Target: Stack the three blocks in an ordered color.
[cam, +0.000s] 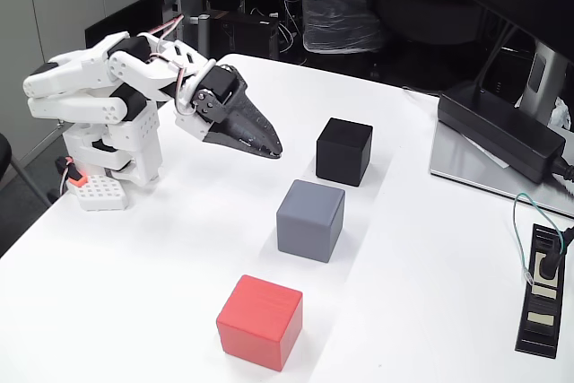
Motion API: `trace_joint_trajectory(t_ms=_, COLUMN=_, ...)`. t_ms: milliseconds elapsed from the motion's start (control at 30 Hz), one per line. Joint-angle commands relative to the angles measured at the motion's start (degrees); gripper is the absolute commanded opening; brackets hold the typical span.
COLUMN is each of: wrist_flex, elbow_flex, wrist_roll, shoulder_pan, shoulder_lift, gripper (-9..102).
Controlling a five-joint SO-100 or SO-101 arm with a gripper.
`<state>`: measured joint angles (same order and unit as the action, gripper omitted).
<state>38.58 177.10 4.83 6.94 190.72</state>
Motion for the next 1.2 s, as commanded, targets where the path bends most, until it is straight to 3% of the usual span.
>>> trace_joint_trajectory(t_ms=0, wrist_flex=-0.18, elbow_flex=-0.18, wrist_roll=0.53, shoulder_pan=0.53, shoulder_lift=-0.09, gripper=-1)
trace_joint_trajectory(t_ms=1000, wrist_flex=-0.18, elbow_flex=-0.18, wrist_roll=0.62, shoulder_pan=0.00, shoulder_lift=-0.09, gripper=0)
trace_joint_trajectory(t_ms=1167, wrist_flex=-0.18, elbow_flex=-0.18, wrist_roll=0.53, shoulder_pan=0.09, shoulder_lift=-0.09, gripper=8)
